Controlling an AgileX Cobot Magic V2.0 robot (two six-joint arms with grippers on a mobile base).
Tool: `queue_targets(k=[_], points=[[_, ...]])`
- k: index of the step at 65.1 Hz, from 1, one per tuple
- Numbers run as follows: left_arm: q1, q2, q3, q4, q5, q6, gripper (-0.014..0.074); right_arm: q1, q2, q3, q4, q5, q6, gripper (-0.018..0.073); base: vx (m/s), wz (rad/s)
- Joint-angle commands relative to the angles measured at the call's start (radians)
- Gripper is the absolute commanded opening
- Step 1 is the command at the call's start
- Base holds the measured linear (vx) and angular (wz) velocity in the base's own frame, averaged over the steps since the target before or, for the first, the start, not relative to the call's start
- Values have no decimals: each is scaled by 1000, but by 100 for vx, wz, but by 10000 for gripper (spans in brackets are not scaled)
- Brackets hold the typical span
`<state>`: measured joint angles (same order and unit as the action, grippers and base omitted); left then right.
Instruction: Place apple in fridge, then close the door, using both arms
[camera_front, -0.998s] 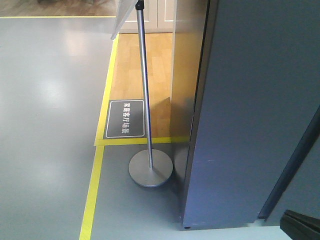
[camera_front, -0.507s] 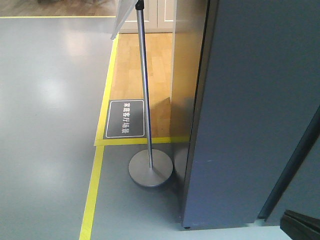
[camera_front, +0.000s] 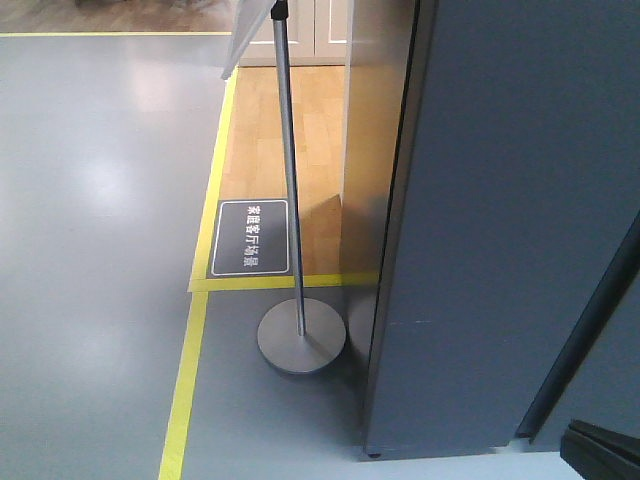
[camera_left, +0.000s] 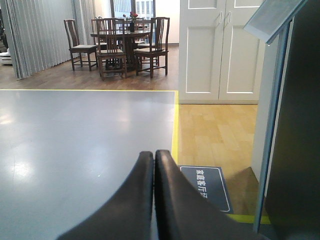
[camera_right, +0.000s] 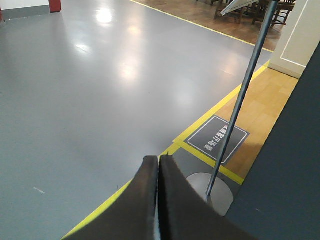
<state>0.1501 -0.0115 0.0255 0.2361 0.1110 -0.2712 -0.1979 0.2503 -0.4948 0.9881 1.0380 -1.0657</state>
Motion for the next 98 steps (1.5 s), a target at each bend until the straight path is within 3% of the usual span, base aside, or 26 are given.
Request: queue_targets(k=[1,23,44,52,71,86,90,98], points=[[1,-16,29,-3,-75,-8,-8,0,13,-23,55,-37,-5,-3,0,0],[1,-16,29,-3,-75,-8,-8,0,13,-23,51,-78,-5,-4,0,0],[1,-15,29,-3,-75,-8,-8,0,-57,111,-12,-407,65,-4,0,0],[1,-15,29,-3,-75,-8,-8,0,-101,195,-109,-515,183,-4,0,0],[1,-15,29,-3,-75,-7,-8,0,-209,368,-423,-785,571,-4,0,0],[1,-15,29,-3,-75,-7,-8,0,-281,533,-732,-1038,979,-4,0,0],[1,-15,29,-3,-75,-7,-8,4,-281,537,-809,-1028,1066,-4,0,0],[1,-15,29,-3,-75,-7,-8,81,-281,536,-908,-1052,1102,-4,0,0]])
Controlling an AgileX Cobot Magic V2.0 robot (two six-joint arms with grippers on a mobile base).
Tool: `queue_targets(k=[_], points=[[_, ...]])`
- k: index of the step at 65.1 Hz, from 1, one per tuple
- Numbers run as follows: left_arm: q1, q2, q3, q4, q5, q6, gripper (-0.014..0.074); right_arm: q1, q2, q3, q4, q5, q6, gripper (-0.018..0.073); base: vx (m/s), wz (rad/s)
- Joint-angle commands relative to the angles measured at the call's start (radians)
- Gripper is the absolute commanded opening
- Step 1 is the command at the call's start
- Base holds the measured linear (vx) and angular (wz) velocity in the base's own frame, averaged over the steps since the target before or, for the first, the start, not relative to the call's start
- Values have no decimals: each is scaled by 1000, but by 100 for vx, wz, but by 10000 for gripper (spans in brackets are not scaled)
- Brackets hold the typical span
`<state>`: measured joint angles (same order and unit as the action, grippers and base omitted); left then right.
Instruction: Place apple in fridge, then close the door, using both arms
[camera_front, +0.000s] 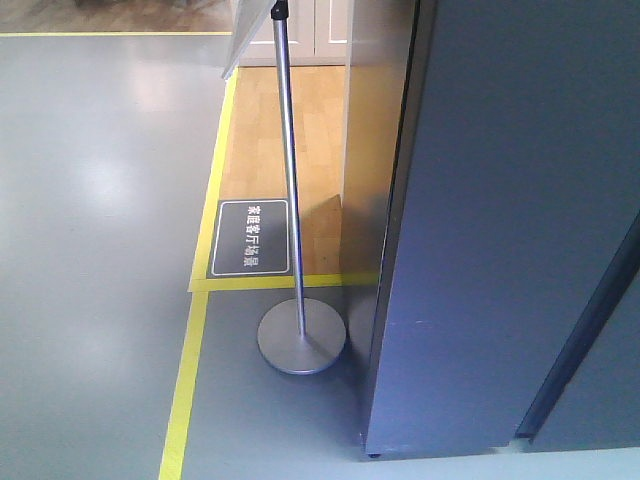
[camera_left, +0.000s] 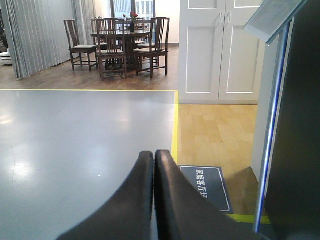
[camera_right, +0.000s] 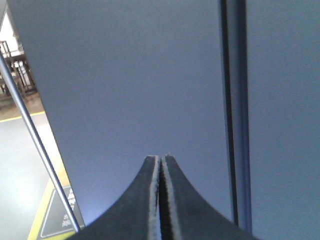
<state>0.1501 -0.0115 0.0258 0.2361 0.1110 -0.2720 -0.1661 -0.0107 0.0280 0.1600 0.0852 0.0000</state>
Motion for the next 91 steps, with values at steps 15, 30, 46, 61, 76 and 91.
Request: queue_targets(k=[15,30,46,61,76,91], points=[[1,-15,29,-3,-75,-6,-8,147,-20,14,-101,-134,26,-4,0,0],[1,-15,29,-3,-75,-6,-8,147,-19,14,-170,-230,34,-4,0,0],[1,-15,29,-3,-75,-6,-8,147,-19,14,-187,-282,62,-4,0,0],[1,-15,29,-3,-75,-6,-8,147,-19,14,-140,-287,54,-4,0,0],[1,-15,29,-3,-75,-6,-8,147,-19,14,-140,-287,54,-4,0,0],[1,-15,29,-3,-75,-6,-8,147,-19,14,-140,-287,54,-4,0,0]])
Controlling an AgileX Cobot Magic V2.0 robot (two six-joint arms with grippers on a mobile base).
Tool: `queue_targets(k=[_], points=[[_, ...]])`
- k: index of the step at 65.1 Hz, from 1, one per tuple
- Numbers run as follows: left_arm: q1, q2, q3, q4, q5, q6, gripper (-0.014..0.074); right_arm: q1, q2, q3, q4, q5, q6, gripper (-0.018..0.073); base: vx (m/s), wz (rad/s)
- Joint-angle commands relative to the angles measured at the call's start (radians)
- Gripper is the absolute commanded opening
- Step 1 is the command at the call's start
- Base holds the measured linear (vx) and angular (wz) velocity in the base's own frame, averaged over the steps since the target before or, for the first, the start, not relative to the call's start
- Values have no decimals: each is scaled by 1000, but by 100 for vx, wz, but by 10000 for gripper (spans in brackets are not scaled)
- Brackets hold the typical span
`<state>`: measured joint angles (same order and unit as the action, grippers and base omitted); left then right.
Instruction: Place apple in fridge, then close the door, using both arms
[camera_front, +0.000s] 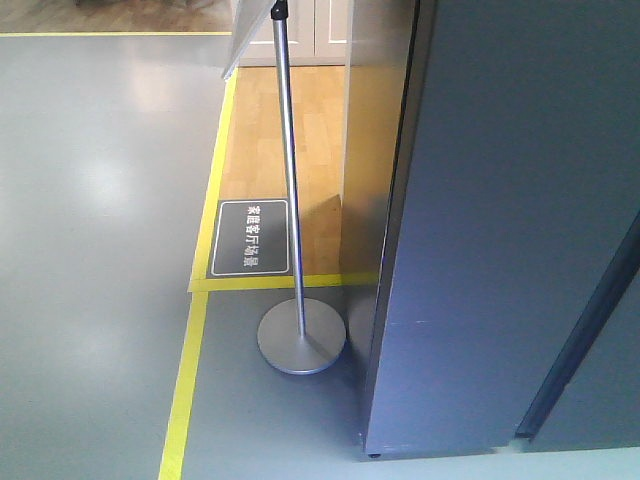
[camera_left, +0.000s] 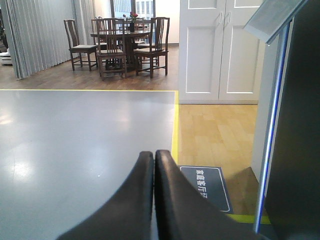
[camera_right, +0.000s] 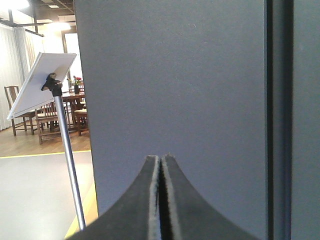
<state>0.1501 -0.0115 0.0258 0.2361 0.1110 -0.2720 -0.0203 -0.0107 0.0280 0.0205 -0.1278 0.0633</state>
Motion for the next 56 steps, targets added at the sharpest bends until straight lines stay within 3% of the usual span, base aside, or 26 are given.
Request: queue_targets(k=[1,56], points=[[1,-15,29,-3,-75,-6,-8,1,-19,14,-1,-74,-9,-4,0,0],[1,-15,29,-3,-75,-6,-8,1,-19,14,-1,-74,-9,-4,0,0]])
